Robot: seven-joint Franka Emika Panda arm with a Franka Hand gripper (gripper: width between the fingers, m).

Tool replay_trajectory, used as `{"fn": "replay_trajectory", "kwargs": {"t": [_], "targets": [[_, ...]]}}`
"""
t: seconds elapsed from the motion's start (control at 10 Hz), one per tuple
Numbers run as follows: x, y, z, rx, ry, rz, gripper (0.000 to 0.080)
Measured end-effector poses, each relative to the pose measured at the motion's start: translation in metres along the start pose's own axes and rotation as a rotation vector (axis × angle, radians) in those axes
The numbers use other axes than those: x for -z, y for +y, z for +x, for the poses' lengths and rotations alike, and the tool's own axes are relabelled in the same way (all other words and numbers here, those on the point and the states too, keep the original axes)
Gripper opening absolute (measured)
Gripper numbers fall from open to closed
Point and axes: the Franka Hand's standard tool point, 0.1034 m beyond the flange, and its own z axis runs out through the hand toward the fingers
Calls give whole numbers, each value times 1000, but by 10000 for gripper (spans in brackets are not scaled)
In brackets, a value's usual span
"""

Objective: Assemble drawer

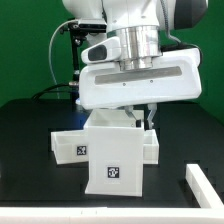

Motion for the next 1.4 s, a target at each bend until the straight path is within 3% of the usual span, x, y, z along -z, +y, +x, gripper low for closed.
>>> {"fn": "replay_trajectory", "kwargs": {"t": [0.2, 0.6, 0.7, 1.2, 1.4], "targets": [[1, -7, 8, 11, 5, 6, 39], [-8, -67, 33, 41, 31, 52, 35], [-9, -75, 35, 49, 36, 57, 35], [-8, -72, 37, 47, 38, 56, 35], [-11, -81, 48, 40, 49, 62, 35]]}}
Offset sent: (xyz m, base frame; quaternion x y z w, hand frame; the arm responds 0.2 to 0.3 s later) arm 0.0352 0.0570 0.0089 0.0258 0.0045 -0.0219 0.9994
